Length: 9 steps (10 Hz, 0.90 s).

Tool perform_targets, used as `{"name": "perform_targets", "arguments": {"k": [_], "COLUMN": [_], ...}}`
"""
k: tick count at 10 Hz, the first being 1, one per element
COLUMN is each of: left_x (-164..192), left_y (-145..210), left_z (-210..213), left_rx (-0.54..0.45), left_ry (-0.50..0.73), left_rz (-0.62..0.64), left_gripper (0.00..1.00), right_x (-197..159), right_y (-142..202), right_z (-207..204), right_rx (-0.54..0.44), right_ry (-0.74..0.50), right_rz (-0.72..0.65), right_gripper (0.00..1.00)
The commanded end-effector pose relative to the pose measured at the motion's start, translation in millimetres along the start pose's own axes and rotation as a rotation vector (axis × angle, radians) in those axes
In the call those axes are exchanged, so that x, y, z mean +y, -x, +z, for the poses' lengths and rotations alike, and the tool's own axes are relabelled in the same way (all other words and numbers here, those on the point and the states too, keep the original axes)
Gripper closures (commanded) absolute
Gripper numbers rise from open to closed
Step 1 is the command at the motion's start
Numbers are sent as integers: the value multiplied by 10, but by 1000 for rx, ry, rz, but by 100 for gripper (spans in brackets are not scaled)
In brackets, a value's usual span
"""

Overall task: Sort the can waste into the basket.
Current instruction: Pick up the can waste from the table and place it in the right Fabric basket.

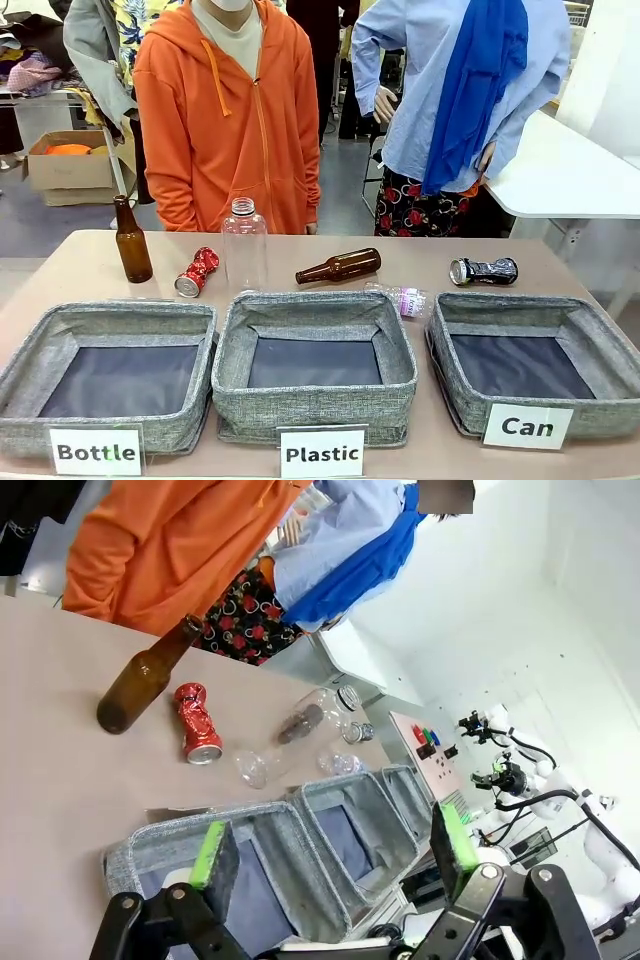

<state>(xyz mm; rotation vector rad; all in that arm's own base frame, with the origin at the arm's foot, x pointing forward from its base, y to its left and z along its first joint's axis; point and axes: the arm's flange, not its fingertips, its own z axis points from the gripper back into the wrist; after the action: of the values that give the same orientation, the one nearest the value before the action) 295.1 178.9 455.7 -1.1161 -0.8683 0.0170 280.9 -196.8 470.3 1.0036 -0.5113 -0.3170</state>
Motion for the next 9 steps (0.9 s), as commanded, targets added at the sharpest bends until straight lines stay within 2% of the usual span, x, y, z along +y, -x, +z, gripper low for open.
{"name": "perform_targets", "arguments": {"k": [1, 4, 5, 6, 8, 9], "left_x": [23, 23, 23, 23, 23, 23], "left_y": [-31, -31, -31, -31, -31, -31], "left_z": [-30, -30, -30, -30, -30, -30], "left_rx": [-16, -16, -16, -16, -16, -16], "left_ry": [15, 15, 15, 15, 15, 15], "left_rz": [-28, -28, -28, -28, -28, -28], "left_gripper": [0, 0, 0, 0, 0, 0], "right_x": [194, 788, 875, 960, 1054, 1079], "right_y": [-42, -290, -352, -370, -319, -277], "right_z": [-241, -1137, -1392, -1607, -1897, -1895], "right_rx": [94, 305, 333, 377, 392, 337], "right_ry": [120, 534, 658, 713, 818, 808], "right_rz": [86, 225, 252, 301, 377, 425], "right_gripper": [0, 0, 0, 0, 0, 0]}}
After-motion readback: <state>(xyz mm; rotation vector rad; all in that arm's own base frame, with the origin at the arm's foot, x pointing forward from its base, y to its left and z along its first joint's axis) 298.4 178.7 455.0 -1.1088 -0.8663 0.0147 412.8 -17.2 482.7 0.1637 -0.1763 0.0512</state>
